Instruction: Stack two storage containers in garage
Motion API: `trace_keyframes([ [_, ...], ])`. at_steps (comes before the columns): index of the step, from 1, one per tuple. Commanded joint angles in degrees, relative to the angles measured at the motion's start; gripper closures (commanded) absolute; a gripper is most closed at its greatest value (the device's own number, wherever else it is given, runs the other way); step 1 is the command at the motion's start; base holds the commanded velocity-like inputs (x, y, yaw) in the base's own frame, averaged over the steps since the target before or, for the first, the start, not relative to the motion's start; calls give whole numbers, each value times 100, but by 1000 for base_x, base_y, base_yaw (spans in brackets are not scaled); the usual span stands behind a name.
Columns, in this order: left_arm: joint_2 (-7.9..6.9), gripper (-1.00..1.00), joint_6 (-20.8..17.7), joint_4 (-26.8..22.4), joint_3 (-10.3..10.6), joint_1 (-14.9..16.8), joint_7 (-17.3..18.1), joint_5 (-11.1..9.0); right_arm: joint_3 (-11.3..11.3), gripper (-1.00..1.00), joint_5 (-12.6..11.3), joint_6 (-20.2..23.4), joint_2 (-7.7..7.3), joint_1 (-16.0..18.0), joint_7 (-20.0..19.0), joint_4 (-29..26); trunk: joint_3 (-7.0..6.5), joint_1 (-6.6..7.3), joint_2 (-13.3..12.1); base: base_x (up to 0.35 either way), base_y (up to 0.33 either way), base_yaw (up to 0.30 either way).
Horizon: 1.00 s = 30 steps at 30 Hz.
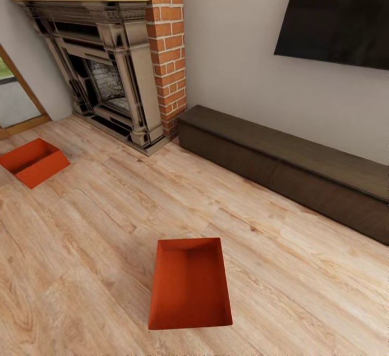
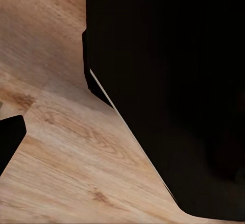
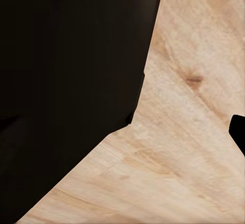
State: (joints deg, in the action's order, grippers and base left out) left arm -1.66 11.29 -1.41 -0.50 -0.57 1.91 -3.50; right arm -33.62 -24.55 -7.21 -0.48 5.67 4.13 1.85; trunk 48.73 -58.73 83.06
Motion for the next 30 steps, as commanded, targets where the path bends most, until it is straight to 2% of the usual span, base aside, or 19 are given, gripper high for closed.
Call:
trace_keyframes([
  [1, -1, -100, 5, -9, -2, -4, 20, -37, -48, -100, -47, -34, 4, 5, 0, 17, 5, 0, 2, 0, 0, -13],
  [8, -1, -100, 7, -9, -3, -4, 20, -37, -53, -100, -42, -43, 18, 5, 0, 17, 11, 0, 2, 0, 0, -3],
  [15, -1, -100, 8, -9, -3, -4, 20, -37, -51, -100, -41, -44, 8, 5, 0, 17, 13, 0, 2, 0, 0, 161],
  [22, -2, -100, 6, -9, -3, -4, 20, -37, -48, -100, -49, -44, 4, 5, 0, 17, 16, 0, 2, 0, 0, 33],
  [30, -4, -100, 5, -9, -3, -4, 20, -36, -47, -100, -50, -44, -5, 5, 0, 17, 74, 0, 2, 0, 0, 1],
])
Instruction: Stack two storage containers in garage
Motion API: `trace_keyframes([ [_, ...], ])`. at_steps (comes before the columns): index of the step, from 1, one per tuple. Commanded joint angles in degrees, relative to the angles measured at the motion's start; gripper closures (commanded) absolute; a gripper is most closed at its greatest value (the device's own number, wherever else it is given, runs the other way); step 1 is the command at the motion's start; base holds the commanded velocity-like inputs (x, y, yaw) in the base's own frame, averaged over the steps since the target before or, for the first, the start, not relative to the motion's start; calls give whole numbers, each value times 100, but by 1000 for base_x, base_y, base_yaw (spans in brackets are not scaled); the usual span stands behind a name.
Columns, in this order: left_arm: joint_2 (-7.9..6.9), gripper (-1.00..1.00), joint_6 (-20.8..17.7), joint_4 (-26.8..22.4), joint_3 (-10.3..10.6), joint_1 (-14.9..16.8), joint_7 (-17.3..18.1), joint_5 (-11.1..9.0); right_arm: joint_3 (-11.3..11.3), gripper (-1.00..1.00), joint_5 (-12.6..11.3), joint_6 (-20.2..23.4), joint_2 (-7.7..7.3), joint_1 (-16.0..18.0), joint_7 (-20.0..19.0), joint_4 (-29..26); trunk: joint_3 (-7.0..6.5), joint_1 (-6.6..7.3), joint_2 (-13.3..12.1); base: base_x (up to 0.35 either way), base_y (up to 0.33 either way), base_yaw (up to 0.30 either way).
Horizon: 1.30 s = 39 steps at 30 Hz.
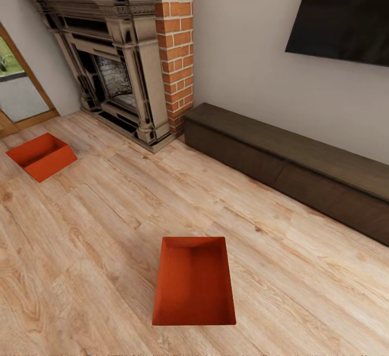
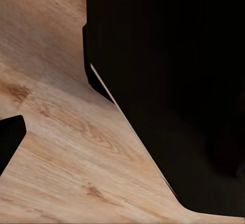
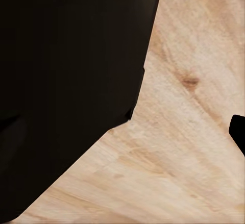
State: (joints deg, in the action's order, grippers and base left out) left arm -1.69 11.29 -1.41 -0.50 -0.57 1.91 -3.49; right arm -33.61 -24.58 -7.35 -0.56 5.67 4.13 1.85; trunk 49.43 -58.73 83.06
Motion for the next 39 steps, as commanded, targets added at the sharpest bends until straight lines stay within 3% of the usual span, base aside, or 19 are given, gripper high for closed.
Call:
trace_keyframes([
  [1, 0, -100, 5, -9, -2, -4, 20, -37, -49, -100, -47, -30, 4, 5, 0, 17, 12, 0, 2, 0, 0, 0],
  [14, 2, -100, 5, -9, -2, -4, 20, -37, -49, -100, -47, -30, 3, 5, 0, 17, 127, 0, 2, 0, 0, 0],
  [26, 1, -100, 5, -9, -2, -4, 20, -37, -49, -100, -39, -30, 3, 5, 0, 17, 138, 0, 2, 0, 0, 0],
  [29, -96, -100, 103, 89, -37, -104, 117, -83, 52, -100, 56, -128, -55, -94, -97, 104, 138, 0, 2, 0, 0, 0],
  [35, -286, -100, 295, 23, -43, -300, 224, -102, 57, -100, 9, -164, -103, -288, -171, -25, 138, 0, 2, 0, 0, 0],
  [39, -295, -100, 423, -105, -42, -430, 216, -107, 56, -100, -16, -156, -123, -418, -162, -91, 138, 0, 2, 0, 0, 0],
])
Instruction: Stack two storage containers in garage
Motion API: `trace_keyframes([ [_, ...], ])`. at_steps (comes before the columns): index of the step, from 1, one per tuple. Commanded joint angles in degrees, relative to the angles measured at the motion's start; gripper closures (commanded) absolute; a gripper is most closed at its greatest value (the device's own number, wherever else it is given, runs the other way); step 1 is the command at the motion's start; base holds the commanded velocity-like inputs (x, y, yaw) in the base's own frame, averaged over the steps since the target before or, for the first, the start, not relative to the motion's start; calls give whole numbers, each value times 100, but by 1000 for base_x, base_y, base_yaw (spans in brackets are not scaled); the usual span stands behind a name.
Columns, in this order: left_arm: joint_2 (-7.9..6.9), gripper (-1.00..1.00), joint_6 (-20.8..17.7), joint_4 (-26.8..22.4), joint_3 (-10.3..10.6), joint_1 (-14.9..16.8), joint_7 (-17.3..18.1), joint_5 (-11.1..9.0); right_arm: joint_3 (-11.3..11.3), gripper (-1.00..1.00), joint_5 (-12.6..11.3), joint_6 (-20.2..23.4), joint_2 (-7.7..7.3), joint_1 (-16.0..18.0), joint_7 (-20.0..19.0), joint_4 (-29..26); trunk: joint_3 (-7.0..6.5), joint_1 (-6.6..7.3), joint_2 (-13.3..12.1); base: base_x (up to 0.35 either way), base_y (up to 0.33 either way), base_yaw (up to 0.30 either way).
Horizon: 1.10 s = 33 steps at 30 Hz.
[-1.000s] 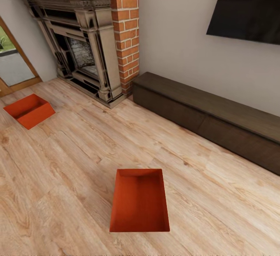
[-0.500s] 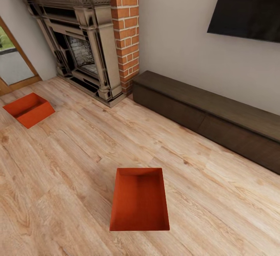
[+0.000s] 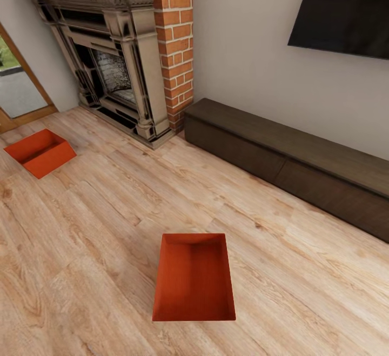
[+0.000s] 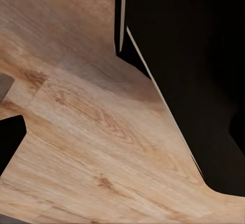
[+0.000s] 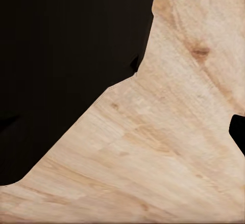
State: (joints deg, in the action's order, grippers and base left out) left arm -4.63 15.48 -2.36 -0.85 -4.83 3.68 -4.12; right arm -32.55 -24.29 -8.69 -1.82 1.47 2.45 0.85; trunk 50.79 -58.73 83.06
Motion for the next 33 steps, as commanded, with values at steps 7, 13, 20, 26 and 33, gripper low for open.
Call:
trace_keyframes([
  [7, 1, -100, 30, -114, 10, -234, 56, -20, -105, -100, 23, -15, 9, -225, 68, -57, 2, 0, 2, 0, 0, 0],
  [13, -14, -100, -138, -306, 8, -352, 75, -20, -116, -100, 42, 59, -61, -288, 89, -243, 2, 0, 2, 0, 0, 0],
  [20, 0, -100, -2669, -3966, 6, -350, 40, 1, -110, -100, 70, 1142, -188, -62, 772, -3283, 2, 0, 2, 0, 0, 0],
  [26, 12, -100, -3476, -4644, 6, 426, 34, 5, -102, -100, 59, 1651, -128, 1152, 1137, -3671, 2, 0, 2, 0, 0, 0],
  [33, 237, -100, -3933, -4636, 11, 1549, 27, 25, -92, -100, 40, 1814, -96, 2128, 1397, -3493, 2, 0, 2, 0, 0, 0],
])
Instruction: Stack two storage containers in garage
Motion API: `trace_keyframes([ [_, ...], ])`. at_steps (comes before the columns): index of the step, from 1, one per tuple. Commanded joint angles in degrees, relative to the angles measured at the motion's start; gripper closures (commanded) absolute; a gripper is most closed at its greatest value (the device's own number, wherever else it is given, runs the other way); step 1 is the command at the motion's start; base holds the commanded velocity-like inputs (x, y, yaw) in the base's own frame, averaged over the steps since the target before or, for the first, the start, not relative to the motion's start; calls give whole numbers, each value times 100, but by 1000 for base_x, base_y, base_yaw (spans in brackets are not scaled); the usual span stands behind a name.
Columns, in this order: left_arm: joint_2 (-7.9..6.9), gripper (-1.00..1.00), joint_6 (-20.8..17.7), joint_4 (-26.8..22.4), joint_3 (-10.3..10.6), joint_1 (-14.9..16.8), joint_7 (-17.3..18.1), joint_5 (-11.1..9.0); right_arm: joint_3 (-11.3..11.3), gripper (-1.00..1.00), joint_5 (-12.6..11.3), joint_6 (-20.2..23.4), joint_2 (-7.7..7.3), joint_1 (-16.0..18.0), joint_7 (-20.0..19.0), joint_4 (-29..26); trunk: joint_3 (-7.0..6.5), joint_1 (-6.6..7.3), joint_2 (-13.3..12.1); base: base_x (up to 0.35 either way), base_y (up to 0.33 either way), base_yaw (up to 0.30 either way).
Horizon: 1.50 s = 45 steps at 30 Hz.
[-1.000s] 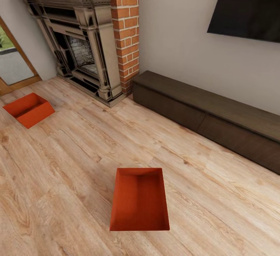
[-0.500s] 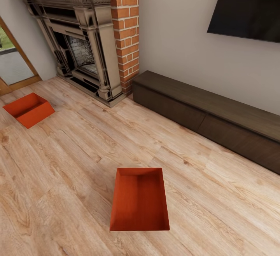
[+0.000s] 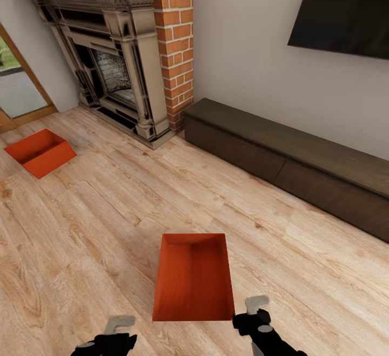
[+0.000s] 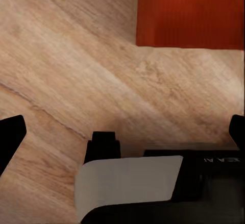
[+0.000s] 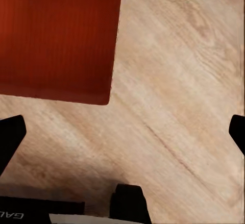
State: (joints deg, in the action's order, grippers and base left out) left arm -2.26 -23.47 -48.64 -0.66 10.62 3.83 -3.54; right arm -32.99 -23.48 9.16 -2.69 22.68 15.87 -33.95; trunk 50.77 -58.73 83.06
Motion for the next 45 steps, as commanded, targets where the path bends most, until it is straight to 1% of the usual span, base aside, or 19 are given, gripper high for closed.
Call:
trace_keyframes([
  [1, 69, -100, -81, 7, -6, 161, 13, -20, -45, -100, -50, 12, 6, 170, 105, 141, 4, 0, 2, 0, 0, 0],
  [2, 145, -100, -115, 22, -1, 313, 11, 0, -44, -100, -60, -26, 45, 353, 138, 350, 4, 0, 2, 0, 0, 0],
  [4, 312, -100, -173, 82, 8, 587, -40, 96, -45, -100, -71, -208, 194, 705, 173, 872, 4, 0, 2, 0, 0, 0],
  [6, 386, -100, -190, 135, 10, 722, -85, 169, -46, -100, -74, -351, 285, 857, 182, 1149, 4, 0, 2, 0, 0, 0],
  [8, 468, -100, -203, 335, 12, 1009, -160, 302, -48, -100, -76, -654, 470, 1087, 191, 1647, 4, 0, 2, 0, 0, 0],
  [9, 480, -100, -204, 399, 12, 1080, -171, 321, -48, -100, -77, -715, 507, 1123, 192, 1729, 4, 0, 2, 0, 0, 0],
  [10, 496, -100, -201, 538, 13, 1216, -186, 349, -49, -100, -77, -808, 563, 1174, 195, 1848, 4, 0, 2, 0, 0, 0],
  [12, 508, -100, -165, 855, 13, 1451, -202, 381, -49, -100, -78, -908, 627, 1228, 199, 1974, 4, 0, 2, 0, 0, 0],
  [15, 510, -100, -130, 1208, 13, 1661, -216, 414, -49, -100, -80, -962, 667, 1255, 204, 2032, 4, 0, 2, 0, 0, 0],
  [18, 497, -100, -110, 1378, 12, 1834, -229, 423, -47, -100, -112, -1062, 699, 1279, 205, 2075, 4, 0, 2, 0, 0, 0],
  [19, 497, -100, -56, 1428, 8, 1977, -322, 402, -45, -100, -190, -1138, 721, 1286, 208, 2094, 4, 0, 2, 0, 0, 0],
  [21, 506, -100, -12, 1499, 6, 2100, -477, 370, -47, -100, -290, -1179, 759, 1289, 212, 2104, 4, 0, 2, 0, 0, 0],
  [24, 543, -100, 18, 1620, 5, 2171, -580, 393, -49, -100, -359, -1277, 782, 1291, 214, 2110, 4, 0, 2, 0, 0, 0],
  [28, 558, -100, 26, 1601, 5, 2187, -600, 410, -47, -100, -382, -1380, 781, 1292, 247, 2100, 4, 0, 2, 0, 0, 0],
  [31, 567, -100, 27, 1553, 3, 2190, -607, 415, -42, -100, -387, -1401, 805, 1292, 539, 2044, 4, 0, 2, 0, 0, 0],
  [34, 577, -100, 30, 1536, -2, 2190, -615, 410, -47, -100, -360, -1396, 868, 1292, 656, 2022, 4, 0, 2, 0, 0, 0],
  [37, 597, -100, 34, 1470, 5, 2190, -595, 408, -49, -100, -336, -1409, 891, 1292, 687, 2017, 4, 0, 2, 0, 0, 0],
  [41, 603, -100, 29, 1320, 12, 2190, -590, 407, -54, -100, -326, -1404, 893, 1292, 683, 2010, 4, 0, 2, 0, 0, 0],
  [45, 604, -100, 27, 1286, 15, 2190, -594, 407, -57, -100, -318, -1381, 888, 1292, 640, 2008, 4, 0, 2, 0, 0, 0],
])
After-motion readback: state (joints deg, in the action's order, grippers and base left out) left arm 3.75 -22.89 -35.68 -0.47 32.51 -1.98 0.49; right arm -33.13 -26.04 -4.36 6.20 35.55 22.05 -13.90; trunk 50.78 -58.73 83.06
